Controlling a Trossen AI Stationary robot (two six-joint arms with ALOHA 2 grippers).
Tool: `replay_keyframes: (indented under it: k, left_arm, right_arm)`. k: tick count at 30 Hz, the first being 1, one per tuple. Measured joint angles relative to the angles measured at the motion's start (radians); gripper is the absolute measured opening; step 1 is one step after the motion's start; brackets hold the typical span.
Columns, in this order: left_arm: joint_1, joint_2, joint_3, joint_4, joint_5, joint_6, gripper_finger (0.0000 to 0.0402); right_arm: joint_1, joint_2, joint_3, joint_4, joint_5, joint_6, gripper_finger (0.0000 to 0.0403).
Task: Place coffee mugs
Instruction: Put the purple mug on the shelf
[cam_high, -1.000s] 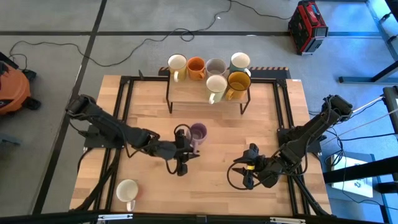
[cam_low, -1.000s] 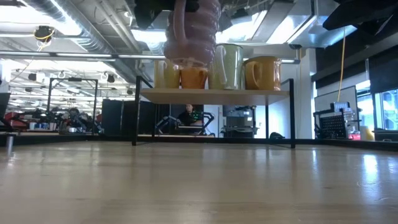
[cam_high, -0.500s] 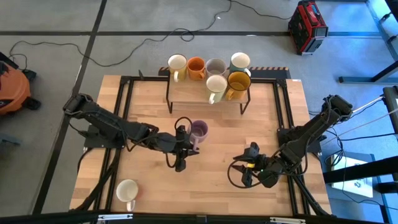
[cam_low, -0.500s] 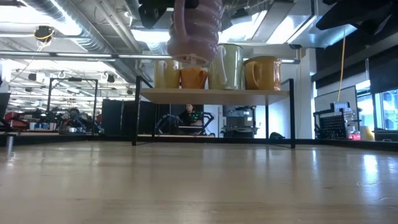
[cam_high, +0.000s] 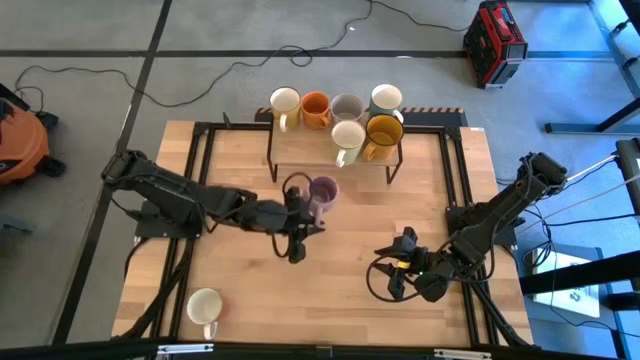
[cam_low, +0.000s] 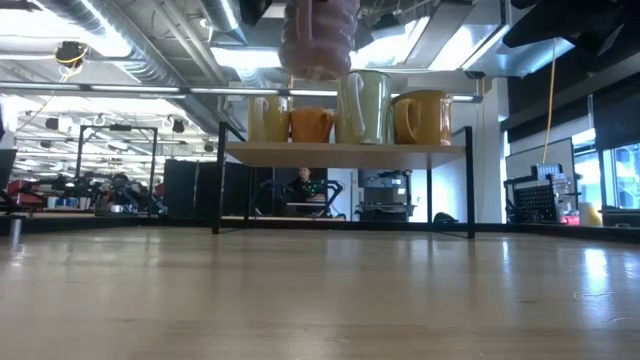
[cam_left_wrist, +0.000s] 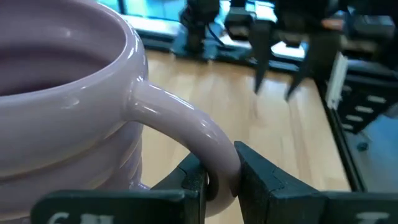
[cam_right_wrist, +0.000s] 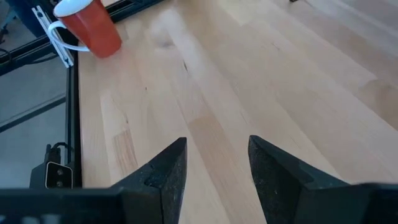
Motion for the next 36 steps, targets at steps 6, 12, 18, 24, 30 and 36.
replay_keyframes:
  k: [6,12,18,24,30,36]
  left_arm:
    - [0.133,-0.01,0.024,-0.088,0.021,0.006,0.0051]
    - [0.269,-0.016,0.019,-0.098,0.123,0.025,0.0051]
    - [0.359,-0.015,-0.03,-0.02,0.207,0.068,0.0051]
    - [0.415,-0.013,-0.052,0.045,0.233,0.082,0.0051]
    - [0.467,-0.005,-0.054,0.07,0.246,0.1,0.0051]
    - [0.479,0.006,-0.059,0.088,0.265,0.103,0.0051]
  right_arm:
    - [0.0,0.0,0.0,-0.008,-0.01,-0.002,0.016]
    - [0.0,0.0,0.0,-0.009,-0.02,-0.003,0.016]
    - [0.0,0.0,0.0,-0.008,-0.017,-0.003,0.016]
    - [0.0,0.0,0.0,-0.008,-0.017,-0.003,0.016]
    - [0.0,0.0,0.0,-0.009,-0.008,-0.003,0.016]
    - [0.0,0.0,0.0,-0.009,-0.008,-0.003,0.016]
